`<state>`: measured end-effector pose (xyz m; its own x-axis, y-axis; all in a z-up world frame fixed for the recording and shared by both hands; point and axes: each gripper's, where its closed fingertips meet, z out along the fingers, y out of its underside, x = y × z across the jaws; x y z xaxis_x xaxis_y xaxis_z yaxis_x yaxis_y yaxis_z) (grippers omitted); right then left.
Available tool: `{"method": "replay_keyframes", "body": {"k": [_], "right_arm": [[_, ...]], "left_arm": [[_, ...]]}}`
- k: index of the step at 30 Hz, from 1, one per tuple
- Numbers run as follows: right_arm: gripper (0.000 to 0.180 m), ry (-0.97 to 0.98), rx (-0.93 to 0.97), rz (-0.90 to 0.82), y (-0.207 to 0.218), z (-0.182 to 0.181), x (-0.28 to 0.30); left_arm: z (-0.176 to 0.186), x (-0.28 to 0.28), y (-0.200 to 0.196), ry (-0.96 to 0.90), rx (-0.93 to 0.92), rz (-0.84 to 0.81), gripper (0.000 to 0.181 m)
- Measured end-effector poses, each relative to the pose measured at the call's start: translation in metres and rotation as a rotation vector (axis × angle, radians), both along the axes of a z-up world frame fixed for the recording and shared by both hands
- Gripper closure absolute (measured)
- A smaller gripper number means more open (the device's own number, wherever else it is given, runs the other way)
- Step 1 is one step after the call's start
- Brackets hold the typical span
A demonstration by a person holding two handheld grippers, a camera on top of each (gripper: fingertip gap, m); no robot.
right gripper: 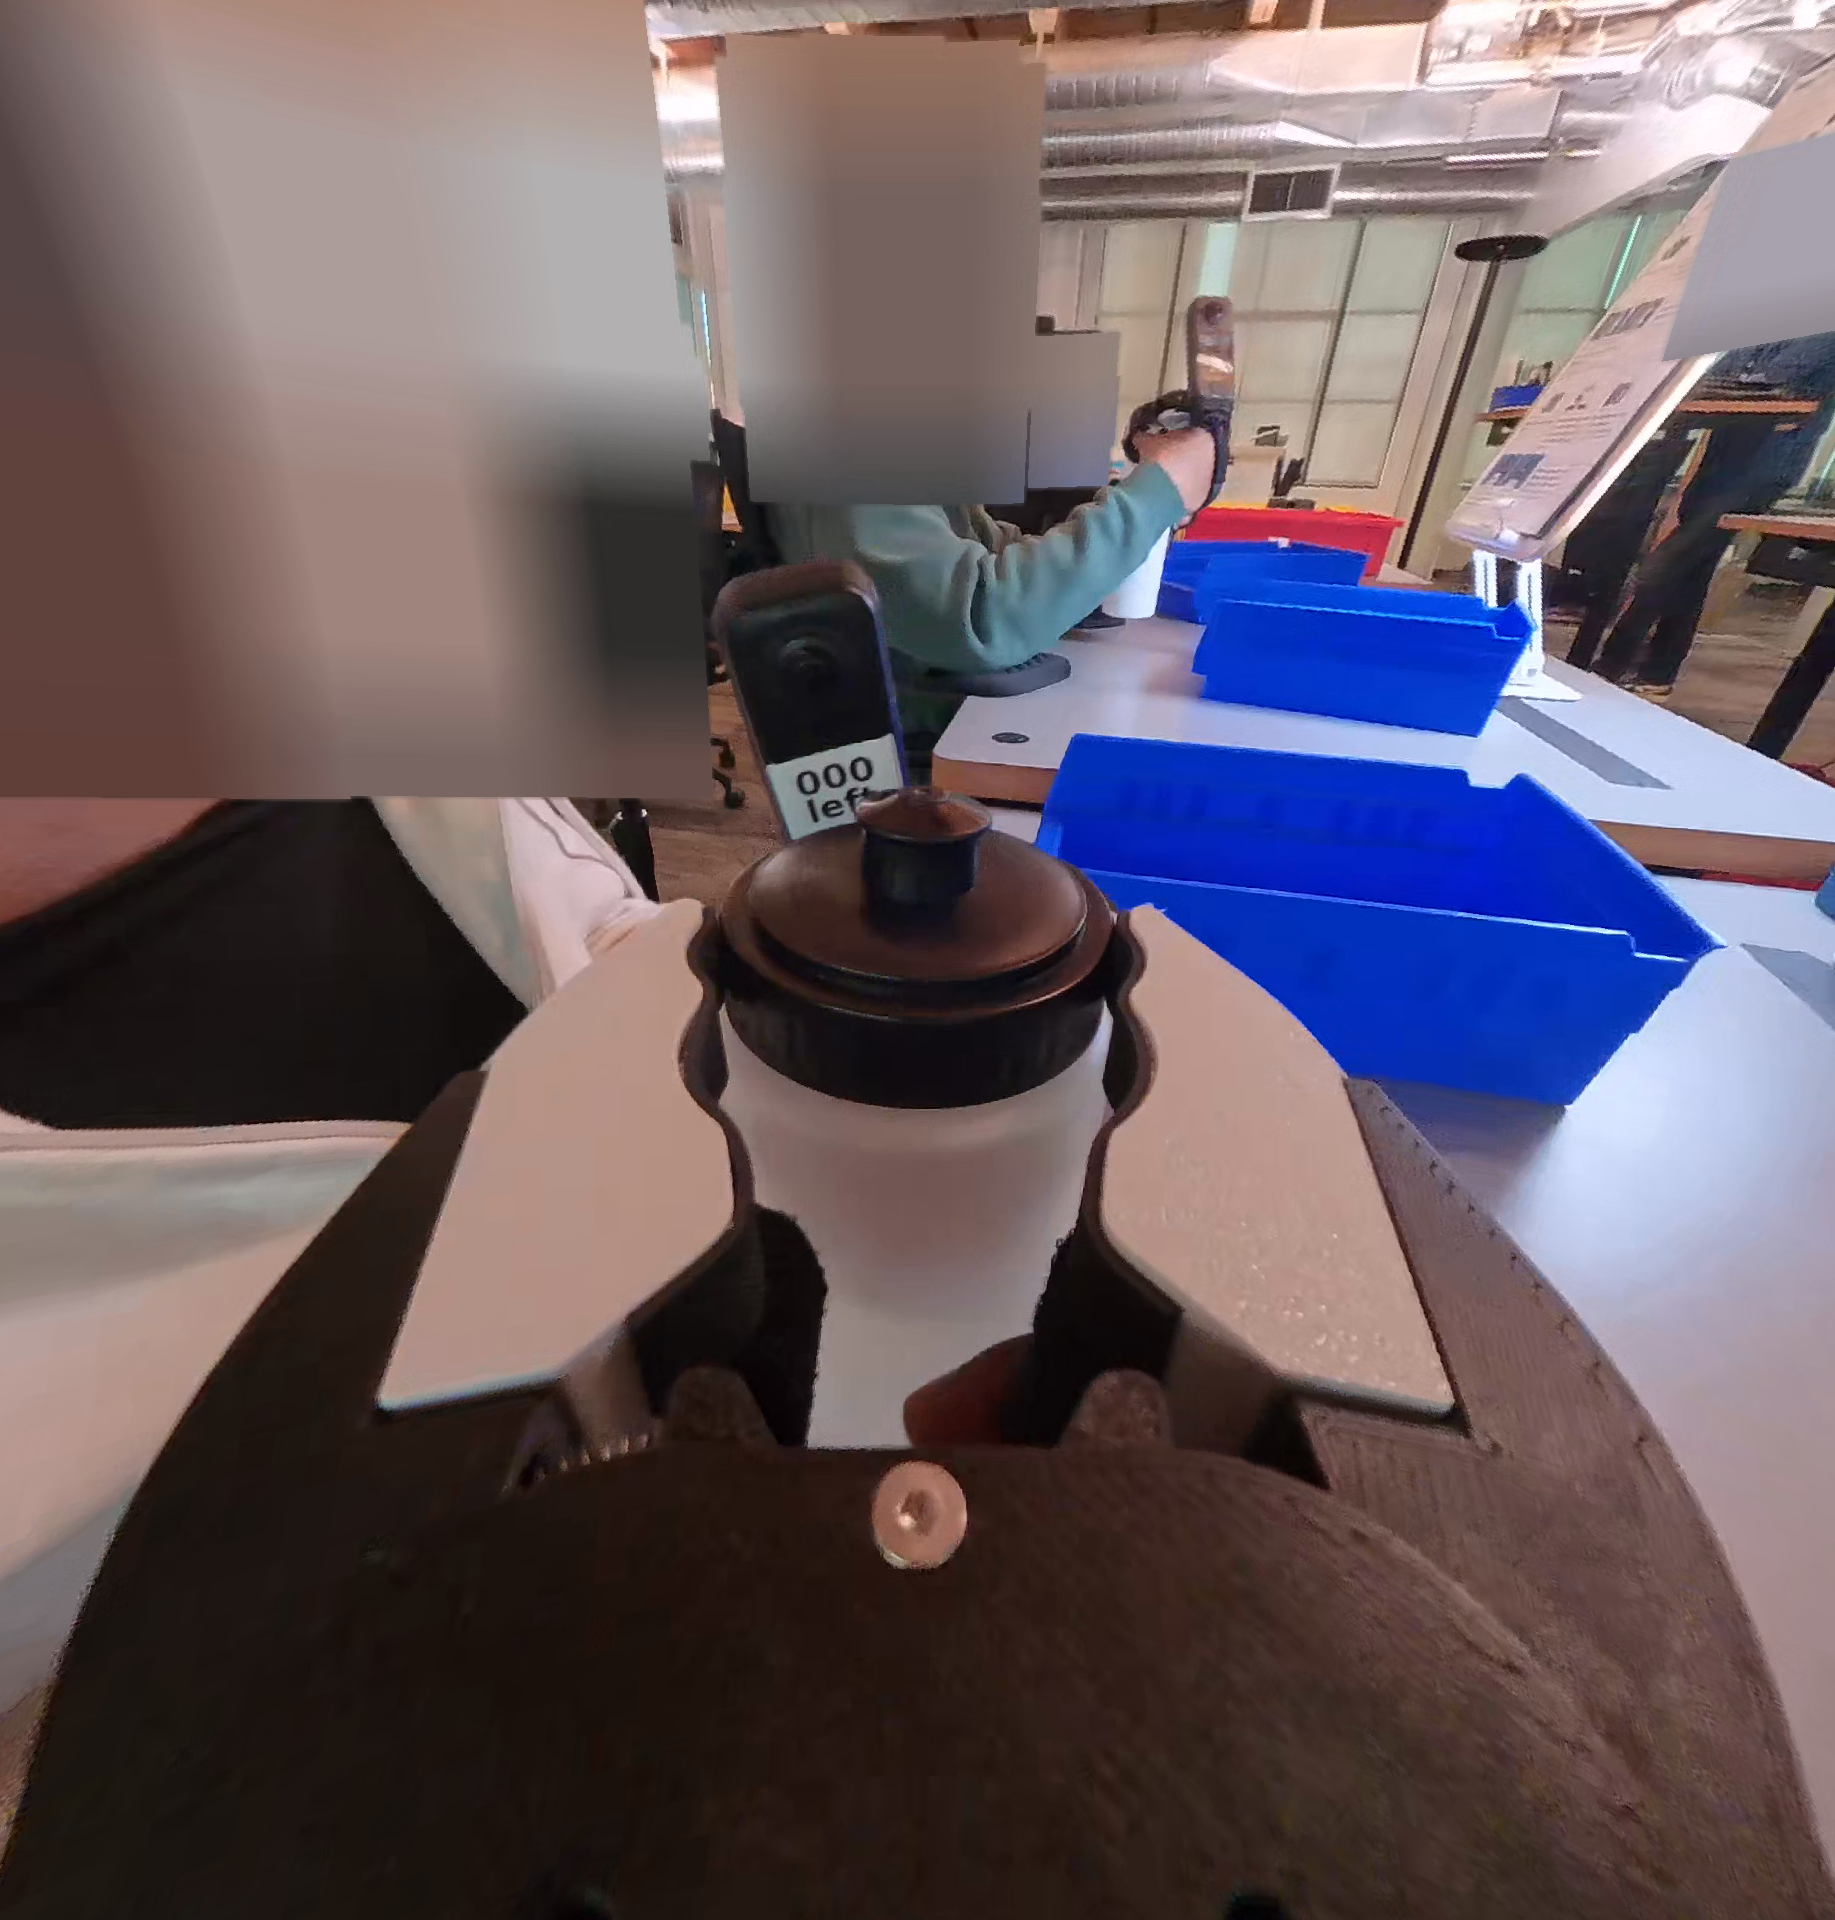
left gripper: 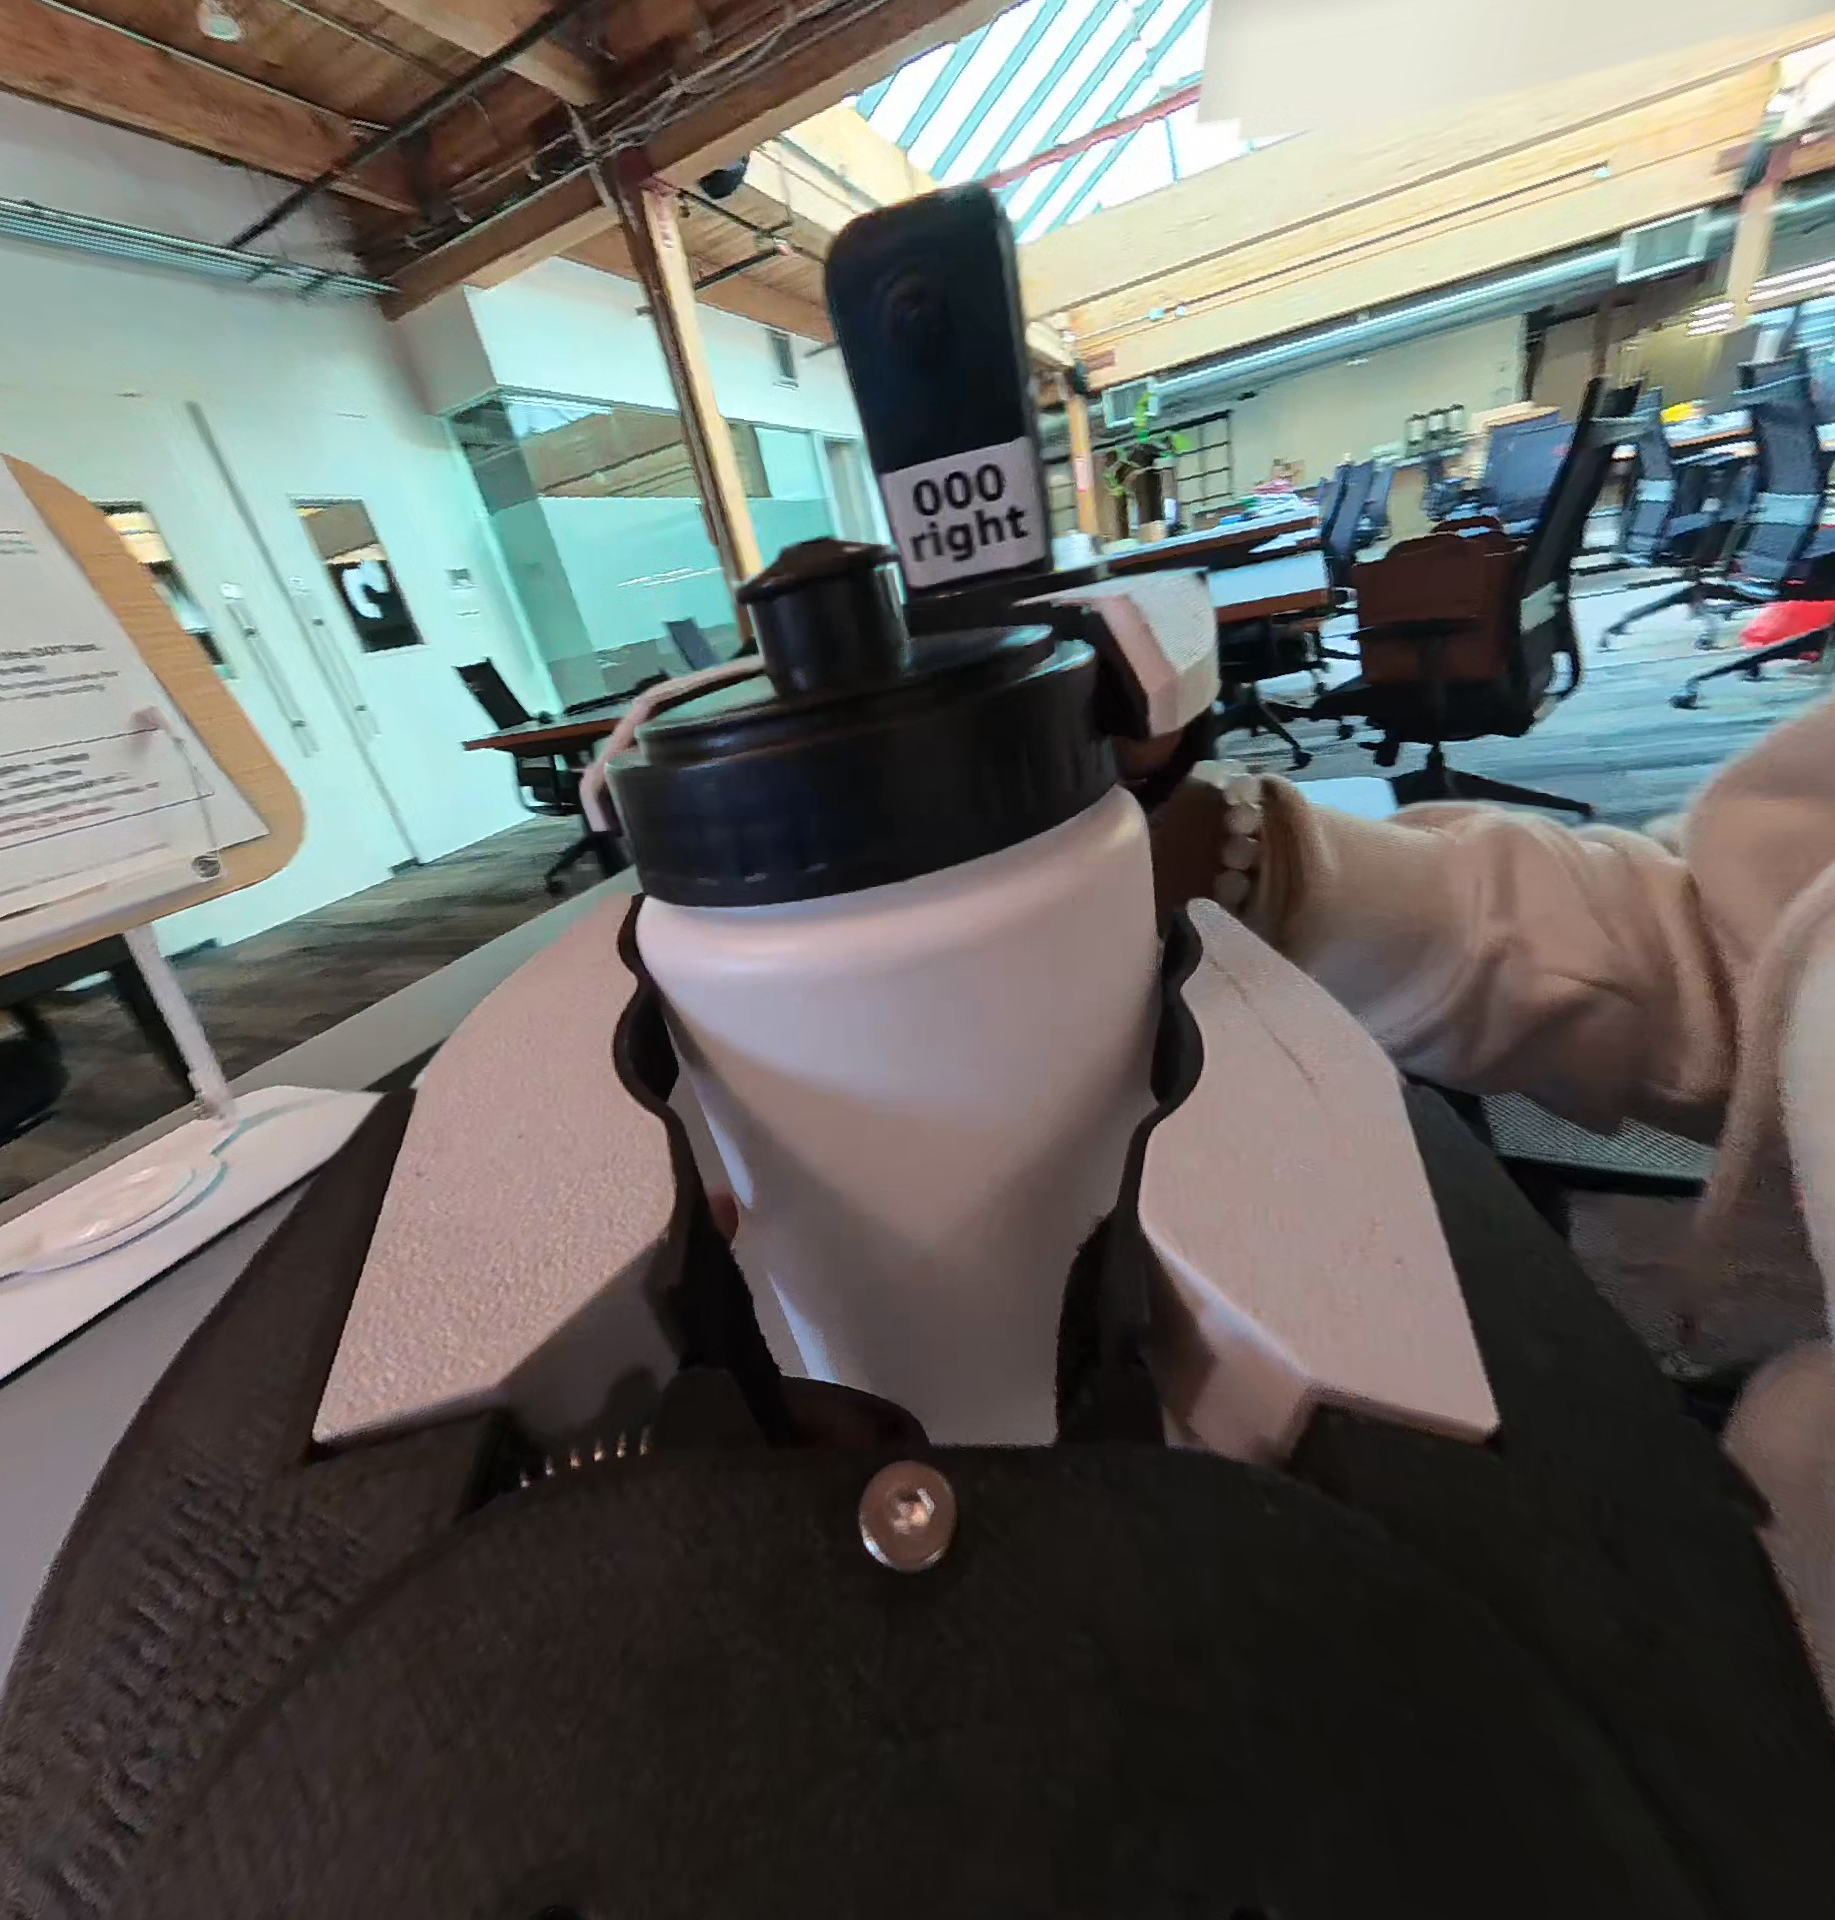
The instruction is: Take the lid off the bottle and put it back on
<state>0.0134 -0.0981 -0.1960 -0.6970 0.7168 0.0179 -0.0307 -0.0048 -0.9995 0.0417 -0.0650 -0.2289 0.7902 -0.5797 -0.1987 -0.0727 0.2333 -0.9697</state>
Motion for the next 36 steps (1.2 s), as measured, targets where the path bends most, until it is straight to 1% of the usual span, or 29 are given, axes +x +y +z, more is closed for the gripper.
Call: {"method": "replay_keyframes", "body": {"k": [1,2,3,4,6,8,9,11,12,13,16,19,22,24,25,26,28,30,33,36], "right_arm": [[0.108,-0.002,-0.005,-0.023,0.001,0.0,-0.001],[0.104,0.002,-0.005,-0.085,0.005,0.001,-0.004],[0.089,0.02,-0.008,-0.169,0.01,0.003,-0.006],[0.082,0.034,-0.021,-0.264,0.015,0.005,-0.007],[0.079,0.029,-0.06,-0.468,0.025,0.009,-0.008],[0.082,0.024,-0.078,-0.617,0.021,0.009,-0.006],[0.083,0.024,-0.063,-0.652,0.015,0.007,-0.006],[0.093,0.019,-0.011,-0.748,0.014,0.002,-0.008],[0.105,0.022,0.021,-0.781,0.017,0.001,-0.01],[0.11,0.024,0.042,-0.785,0.019,0.0,-0.011],[0.111,-0.005,0.051,-0.656,0.015,0.0,-0.011],[0.111,-0.021,0.05,-0.432,0.008,-0.001,-0.007],[0.111,-0.028,0.0,-0.147,0.001,0.0,0.004],[0.111,-0.025,-0.057,-0.066,0.001,0.002,0.005],[0.111,-0.034,-0.083,-0.063,0.002,0.002,0.004],[0.105,-0.042,-0.113,-0.098,0.004,0.002,0.001],[0.094,-0.001,-0.156,-0.234,0.009,0.006,-0.003],[0.082,0.042,-0.158,-0.418,0.013,0.009,-0.003],[0.09,0.066,-0.072,-0.698,0.013,0.004,-0.004],[0.099,0.069,0.103,-0.818,0.011,-0.003,-0.008]], "left_arm": [[0.0,-0.002,0.002,-0.002,0.007,0.034,0.089],[0.001,-0.005,0.003,-0.002,0.013,0.07,0.088],[0.001,-0.007,0.004,-0.001,0.018,0.108,0.088],[0.001,-0.01,0.006,-0.002,0.025,0.148,0.088],[0.001,-0.014,0.009,-0.003,0.035,0.215,0.088],[0.001,-0.016,0.012,0.001,0.037,0.26,0.088],[0.001,-0.016,0.013,0.002,0.036,0.266,0.088],[0.001,-0.016,0.013,0.003,0.032,0.259,0.088],[0.001,-0.016,0.013,0.001,0.031,0.255,0.088],[0.001,-0.016,0.013,0.0,0.03,0.252,0.088],[0.001,-0.015,0.009,-0.005,0.032,0.197,0.088],[0.001,-0.008,0.003,-0.01,0.034,0.113,0.088],[0.001,0.002,-0.003,-0.013,0.025,0.017,0.088],[0.001,0.001,-0.003,-0.015,0.03,0.029,0.088],[0.002,-0.001,-0.002,-0.016,0.036,0.043,0.088],[0.002,-0.002,-0.002,-0.018,0.043,0.057,0.088],[0.002,-0.005,-0.001,-0.02,0.053,0.093,0.088],[0.002,-0.008,0.001,-0.019,0.058,0.126,0.088],[0.002,-0.008,0.003,-0.017,0.054,0.14,0.088],[0.002,-0.009,0.003,-0.017,0.051,0.141,0.088]]}}
